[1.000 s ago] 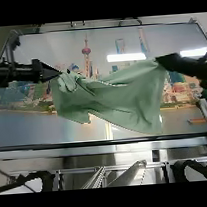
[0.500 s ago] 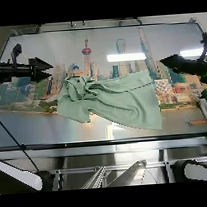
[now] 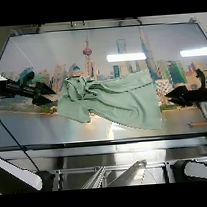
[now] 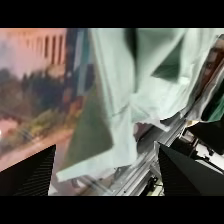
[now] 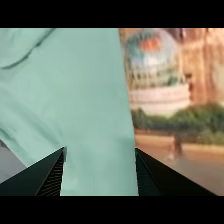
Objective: Fold the shirts.
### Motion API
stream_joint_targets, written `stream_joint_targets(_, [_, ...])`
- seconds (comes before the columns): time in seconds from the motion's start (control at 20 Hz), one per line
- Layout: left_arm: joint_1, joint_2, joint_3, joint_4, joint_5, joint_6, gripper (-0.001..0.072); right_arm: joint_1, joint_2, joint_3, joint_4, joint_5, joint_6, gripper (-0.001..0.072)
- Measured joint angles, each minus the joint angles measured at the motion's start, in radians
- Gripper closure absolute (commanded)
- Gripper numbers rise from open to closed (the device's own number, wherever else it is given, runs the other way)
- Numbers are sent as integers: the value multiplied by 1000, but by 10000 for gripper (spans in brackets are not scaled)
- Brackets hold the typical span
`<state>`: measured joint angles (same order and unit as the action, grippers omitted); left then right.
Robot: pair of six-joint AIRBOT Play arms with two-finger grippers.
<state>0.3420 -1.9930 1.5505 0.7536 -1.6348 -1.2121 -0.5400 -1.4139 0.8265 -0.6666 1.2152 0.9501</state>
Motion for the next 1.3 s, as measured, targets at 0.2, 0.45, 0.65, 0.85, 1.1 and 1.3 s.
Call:
stream_joint_targets(0.2, [-100,0,-61,4,67,4,52,-5,0,-61,-33,-9,16,228])
stream_joint_targets(0.45, [-202,-16,-21,47,130,18,688,-7,0,-80,-60,-6,39,228])
stream_joint_targets(0.65, [-224,-28,31,74,106,20,687,-6,-10,-85,-131,-9,79,229])
stream_joint_targets(0.85, [-217,-31,47,89,83,19,687,33,-33,-127,-130,10,98,230])
stream_joint_targets(1.1, [-205,-32,51,92,49,16,687,151,-61,-193,-101,35,123,333])
stream_joint_targets(1.3, [-201,-30,52,91,14,16,687,214,-66,-200,-97,11,74,695])
